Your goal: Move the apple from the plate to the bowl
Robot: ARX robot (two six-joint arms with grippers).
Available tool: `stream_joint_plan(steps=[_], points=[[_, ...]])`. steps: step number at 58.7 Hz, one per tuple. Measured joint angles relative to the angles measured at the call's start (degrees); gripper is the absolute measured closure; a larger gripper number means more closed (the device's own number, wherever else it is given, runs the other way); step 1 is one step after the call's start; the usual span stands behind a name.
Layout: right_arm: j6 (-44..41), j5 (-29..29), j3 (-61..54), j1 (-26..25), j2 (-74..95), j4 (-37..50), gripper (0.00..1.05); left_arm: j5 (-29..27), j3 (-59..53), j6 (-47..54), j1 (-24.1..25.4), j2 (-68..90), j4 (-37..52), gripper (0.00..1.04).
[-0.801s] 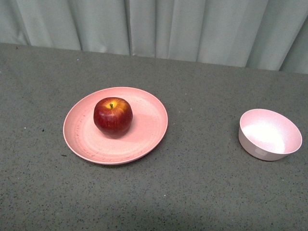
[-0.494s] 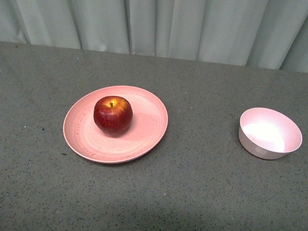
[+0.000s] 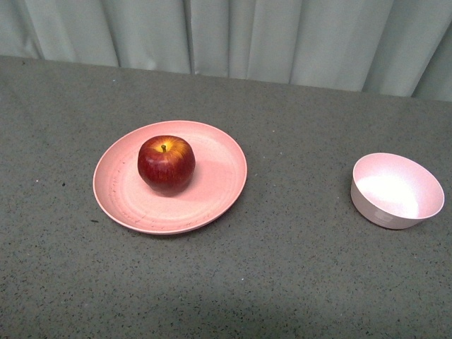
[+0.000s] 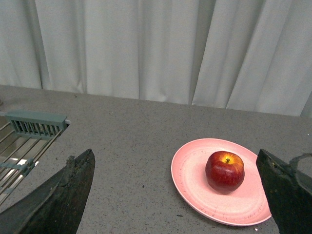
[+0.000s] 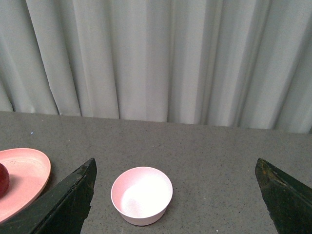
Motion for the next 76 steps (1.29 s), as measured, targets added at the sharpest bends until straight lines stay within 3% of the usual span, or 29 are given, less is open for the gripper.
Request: stream_joint_plan(steps=[62, 65, 69, 76], points=[[0.0, 0.0, 0.0, 0.0, 0.0, 0.0, 0.09, 0.0, 0.0, 0.0, 0.0, 0.0, 0.0, 0.07], [-1.4, 3.7, 0.0, 1.0, 0.4, 0.0, 0.09, 0.0, 0.0, 0.0, 0.0, 0.0, 0.0, 0.07], [-5.5, 9.8, 0.0, 3.2, 4.3, 2.7, 0.09, -0.1, 0.0, 0.0, 0.0, 0.0, 0.0, 0.07], [-9.0, 4.5, 3.8, 1.4, 24.8, 15.9, 0.09, 0.0, 0.0, 0.0, 0.0, 0.0, 0.0, 0.07]])
